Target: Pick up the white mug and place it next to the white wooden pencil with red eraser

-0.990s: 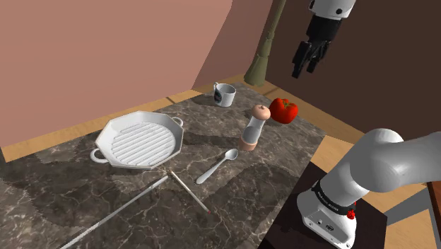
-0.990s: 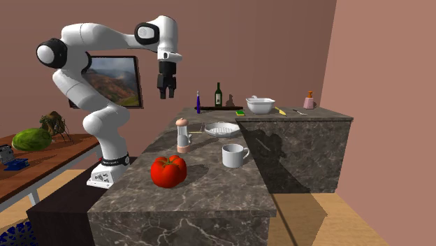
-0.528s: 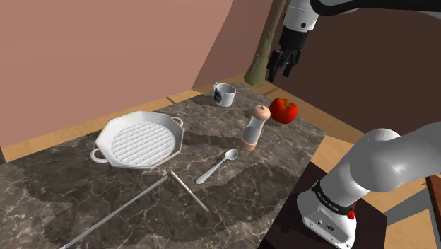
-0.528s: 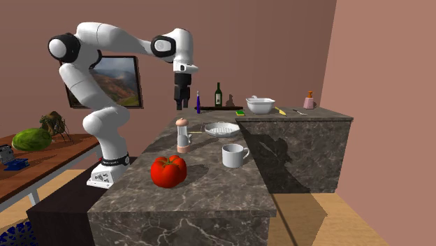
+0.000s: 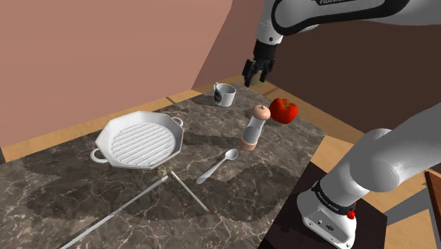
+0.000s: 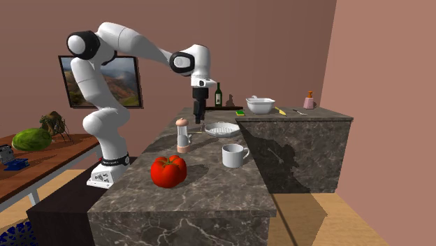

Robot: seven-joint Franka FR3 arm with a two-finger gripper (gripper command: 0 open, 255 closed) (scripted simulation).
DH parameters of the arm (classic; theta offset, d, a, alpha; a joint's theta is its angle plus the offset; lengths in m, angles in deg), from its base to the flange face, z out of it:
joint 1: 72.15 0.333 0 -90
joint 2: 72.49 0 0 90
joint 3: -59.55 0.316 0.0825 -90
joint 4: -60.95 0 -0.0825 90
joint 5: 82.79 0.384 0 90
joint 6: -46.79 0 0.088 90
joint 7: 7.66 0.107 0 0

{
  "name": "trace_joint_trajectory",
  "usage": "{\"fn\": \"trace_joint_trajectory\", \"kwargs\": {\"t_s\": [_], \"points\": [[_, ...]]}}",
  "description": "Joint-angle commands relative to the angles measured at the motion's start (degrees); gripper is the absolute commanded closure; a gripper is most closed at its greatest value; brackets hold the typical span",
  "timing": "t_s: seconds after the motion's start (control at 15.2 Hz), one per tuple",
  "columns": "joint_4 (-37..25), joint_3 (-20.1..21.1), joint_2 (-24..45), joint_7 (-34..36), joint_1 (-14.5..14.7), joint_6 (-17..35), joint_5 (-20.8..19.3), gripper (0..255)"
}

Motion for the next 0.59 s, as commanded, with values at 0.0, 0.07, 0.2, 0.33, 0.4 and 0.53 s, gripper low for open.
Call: {"fn": "trace_joint_trajectory", "kwargs": {"t_s": [0.0,0.07,0.2,0.33,0.4,0.53], "points": [[-2.18,0.27,4.77,0.5,0.08,2.93,-0.11,0],[-3.19,0.29,6.83,0.58,0.07,4.12,-0.19,0],[-5.44,0.34,10.99,0.74,0.04,6.29,-0.37,0],[-8.0,0.37,15.19,0.9,0.04,8.2,-0.57,0],[-9.39,0.38,17.31,0.97,0.05,9.05,-0.67,0],[-12.41,0.38,21.57,1.11,0.09,10.55,-0.87,0]]}}
